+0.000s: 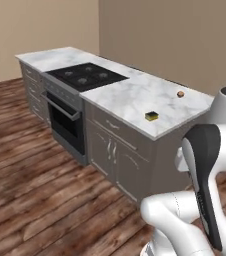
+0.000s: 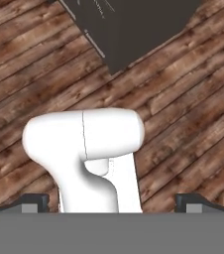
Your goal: Place the sponge inside the microwave to prepare for sanitizing.
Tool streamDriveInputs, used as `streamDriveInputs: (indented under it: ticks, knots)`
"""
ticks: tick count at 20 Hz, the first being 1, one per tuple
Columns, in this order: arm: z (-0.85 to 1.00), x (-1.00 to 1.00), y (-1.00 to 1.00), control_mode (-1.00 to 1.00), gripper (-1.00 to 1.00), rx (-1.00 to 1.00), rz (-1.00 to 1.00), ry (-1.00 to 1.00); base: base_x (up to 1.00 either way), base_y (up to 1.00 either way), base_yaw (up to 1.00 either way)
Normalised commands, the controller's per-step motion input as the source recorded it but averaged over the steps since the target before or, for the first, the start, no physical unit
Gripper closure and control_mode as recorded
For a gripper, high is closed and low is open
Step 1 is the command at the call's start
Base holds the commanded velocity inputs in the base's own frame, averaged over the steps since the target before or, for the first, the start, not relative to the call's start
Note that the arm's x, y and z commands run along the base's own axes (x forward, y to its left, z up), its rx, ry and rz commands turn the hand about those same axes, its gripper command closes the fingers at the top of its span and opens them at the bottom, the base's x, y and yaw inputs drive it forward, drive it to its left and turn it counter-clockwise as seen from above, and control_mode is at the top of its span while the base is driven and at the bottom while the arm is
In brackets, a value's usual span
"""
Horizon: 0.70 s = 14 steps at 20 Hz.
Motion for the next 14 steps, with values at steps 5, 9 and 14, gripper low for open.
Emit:
streamDriveInputs:
  ticks: [5,9,14]
  knots:
    - [0.00,0.00,0.00,1.00,-1.00,0.00,0.00,0.00,0.46,0.03,-0.22]
    - [0.00,0.00,0.00,1.00,-1.00,0.00,0.00,0.00,0.68,0.00,-0.06]
    - [0.00,0.00,0.00,1.00,-1.00,0.00,0.00,0.00,0.80,-0.16,0.02]
